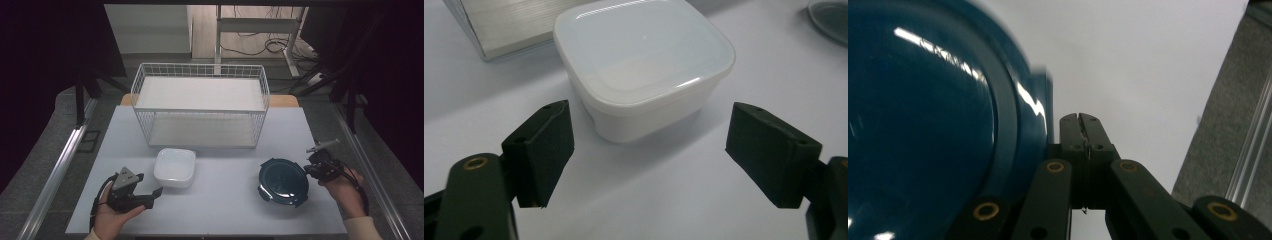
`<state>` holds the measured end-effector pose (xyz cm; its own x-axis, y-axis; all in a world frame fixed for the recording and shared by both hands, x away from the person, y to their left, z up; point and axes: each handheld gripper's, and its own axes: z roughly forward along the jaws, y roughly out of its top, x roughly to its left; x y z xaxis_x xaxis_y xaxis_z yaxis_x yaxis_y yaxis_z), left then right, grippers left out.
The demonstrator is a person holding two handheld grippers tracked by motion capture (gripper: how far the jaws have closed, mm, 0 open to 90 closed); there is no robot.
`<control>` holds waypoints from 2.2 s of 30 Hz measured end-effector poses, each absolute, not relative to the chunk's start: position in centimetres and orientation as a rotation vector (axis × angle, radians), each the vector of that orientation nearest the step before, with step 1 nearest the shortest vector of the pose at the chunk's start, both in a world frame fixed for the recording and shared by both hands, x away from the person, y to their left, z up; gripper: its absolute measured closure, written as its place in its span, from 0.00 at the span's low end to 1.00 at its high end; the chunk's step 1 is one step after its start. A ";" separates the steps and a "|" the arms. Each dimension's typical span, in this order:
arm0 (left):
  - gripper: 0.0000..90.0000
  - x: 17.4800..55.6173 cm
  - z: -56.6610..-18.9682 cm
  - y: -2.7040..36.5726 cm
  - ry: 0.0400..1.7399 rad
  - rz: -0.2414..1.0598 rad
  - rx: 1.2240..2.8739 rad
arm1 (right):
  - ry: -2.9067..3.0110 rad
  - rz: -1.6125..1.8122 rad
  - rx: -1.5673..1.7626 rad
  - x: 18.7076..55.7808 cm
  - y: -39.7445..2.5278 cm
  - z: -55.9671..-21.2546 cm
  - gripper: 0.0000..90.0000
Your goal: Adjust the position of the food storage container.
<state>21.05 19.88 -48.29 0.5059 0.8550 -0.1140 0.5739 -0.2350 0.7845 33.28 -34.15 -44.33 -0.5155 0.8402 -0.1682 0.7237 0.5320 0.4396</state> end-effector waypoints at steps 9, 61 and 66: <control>0.21 21.1 -48.4 19.6 1.178 0.433 1.939 | 2.421 0.492 1.344 32.8 -35.3 -45.8 1.00; 0.21 21.0 -48.2 19.7 1.183 0.445 1.925 | 2.647 0.654 0.965 26.2 -24.8 -47.3 1.00; 0.22 21.0 -48.3 19.7 1.187 0.441 1.925 | 2.661 0.663 0.928 25.8 -24.0 -47.4 1.00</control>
